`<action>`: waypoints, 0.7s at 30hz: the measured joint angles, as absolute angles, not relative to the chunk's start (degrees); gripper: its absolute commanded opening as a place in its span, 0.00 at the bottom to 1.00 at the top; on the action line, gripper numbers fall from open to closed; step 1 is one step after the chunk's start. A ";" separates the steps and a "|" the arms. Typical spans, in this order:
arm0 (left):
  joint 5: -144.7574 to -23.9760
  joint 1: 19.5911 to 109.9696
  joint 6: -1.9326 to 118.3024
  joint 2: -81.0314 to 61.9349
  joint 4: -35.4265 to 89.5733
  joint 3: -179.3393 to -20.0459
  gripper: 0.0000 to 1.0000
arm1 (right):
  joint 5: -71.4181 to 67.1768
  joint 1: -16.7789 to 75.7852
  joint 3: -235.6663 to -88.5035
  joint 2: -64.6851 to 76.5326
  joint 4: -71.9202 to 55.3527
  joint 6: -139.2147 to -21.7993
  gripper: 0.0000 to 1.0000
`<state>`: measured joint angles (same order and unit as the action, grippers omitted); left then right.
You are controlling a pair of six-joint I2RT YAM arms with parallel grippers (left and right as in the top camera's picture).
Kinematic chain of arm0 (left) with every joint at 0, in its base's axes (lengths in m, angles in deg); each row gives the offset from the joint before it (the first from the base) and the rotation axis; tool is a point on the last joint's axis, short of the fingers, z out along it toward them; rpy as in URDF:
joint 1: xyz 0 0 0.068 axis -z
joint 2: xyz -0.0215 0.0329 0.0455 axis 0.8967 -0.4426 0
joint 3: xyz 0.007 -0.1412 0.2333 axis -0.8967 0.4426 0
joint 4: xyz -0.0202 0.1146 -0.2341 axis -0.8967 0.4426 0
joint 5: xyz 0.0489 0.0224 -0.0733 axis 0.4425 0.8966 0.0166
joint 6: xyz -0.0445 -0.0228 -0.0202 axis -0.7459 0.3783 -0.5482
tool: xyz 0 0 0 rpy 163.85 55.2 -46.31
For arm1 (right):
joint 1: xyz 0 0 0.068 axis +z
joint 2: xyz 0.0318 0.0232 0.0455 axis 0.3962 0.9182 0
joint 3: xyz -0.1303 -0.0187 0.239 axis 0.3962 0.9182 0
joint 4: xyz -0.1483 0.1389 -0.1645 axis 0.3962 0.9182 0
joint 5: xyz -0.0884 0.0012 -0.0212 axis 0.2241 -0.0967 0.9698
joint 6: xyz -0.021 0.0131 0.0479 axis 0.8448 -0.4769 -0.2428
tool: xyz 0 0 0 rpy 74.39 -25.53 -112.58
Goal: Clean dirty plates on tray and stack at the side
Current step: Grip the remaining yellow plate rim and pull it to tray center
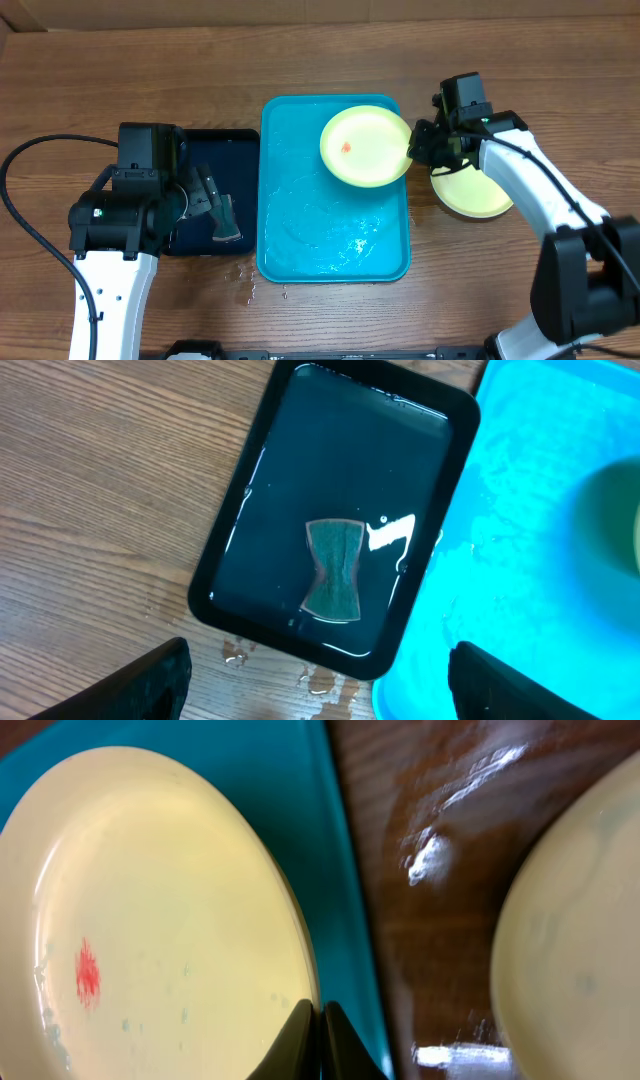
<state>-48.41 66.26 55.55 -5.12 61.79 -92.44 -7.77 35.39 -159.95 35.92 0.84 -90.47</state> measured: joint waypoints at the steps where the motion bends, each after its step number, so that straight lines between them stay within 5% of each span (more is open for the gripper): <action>1: -48.41 66.26 55.55 -5.12 61.71 -92.44 0.83 | -7.97 35.98 -160.13 35.29 2.26 -90.93 0.04; 5: -48.39 66.26 55.53 -5.12 61.42 -92.44 0.79 | -8.32 39.92 -159.93 34.65 6.33 -93.53 0.04; 11: -49.72 66.26 55.35 -5.14 61.42 -92.44 0.57 | -3.18 47.48 -156.46 34.65 4.95 -100.13 0.04; 13: -50.58 66.26 55.35 -5.45 61.47 -92.44 0.33 | -2.02 49.49 -155.23 34.65 3.53 -101.64 0.04; 17: -51.45 66.26 55.35 -6.98 62.36 -92.44 0.06 | 0.14 51.76 -154.36 34.65 -0.36 -103.61 0.04; 21: -51.82 66.26 55.18 -9.06 63.96 -92.44 0.04 | 2.35 52.81 -153.11 34.65 -2.28 -105.47 0.04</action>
